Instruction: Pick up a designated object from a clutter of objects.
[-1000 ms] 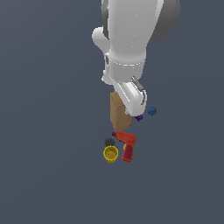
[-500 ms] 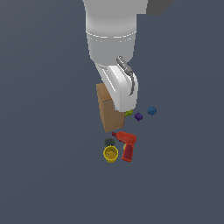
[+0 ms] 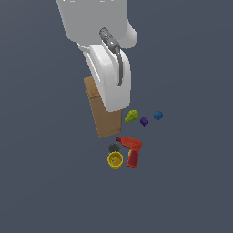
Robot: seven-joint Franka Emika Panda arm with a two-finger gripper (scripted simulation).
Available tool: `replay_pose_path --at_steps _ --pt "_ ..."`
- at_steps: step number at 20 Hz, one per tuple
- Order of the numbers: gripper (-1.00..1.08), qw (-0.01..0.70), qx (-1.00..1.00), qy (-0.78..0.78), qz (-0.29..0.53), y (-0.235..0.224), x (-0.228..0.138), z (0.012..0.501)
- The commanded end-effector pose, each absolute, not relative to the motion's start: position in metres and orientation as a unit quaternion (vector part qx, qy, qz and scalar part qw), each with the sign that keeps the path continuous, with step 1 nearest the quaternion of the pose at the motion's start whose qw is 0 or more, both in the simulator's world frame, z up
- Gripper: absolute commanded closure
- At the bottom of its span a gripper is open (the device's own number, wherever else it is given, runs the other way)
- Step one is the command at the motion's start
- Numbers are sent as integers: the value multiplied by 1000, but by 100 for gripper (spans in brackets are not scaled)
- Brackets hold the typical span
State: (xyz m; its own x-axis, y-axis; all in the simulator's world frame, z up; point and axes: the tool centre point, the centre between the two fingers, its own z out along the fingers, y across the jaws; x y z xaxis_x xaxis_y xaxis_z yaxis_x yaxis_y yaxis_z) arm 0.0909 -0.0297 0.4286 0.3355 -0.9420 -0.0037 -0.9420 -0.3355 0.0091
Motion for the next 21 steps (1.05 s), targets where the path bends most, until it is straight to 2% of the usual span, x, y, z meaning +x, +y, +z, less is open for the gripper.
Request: replay_pose_path --at_steps 1,21 --pt "108 0 817 -576 0 -36 97 445" --pt "108 0 817 -576 0 -54 118 478"
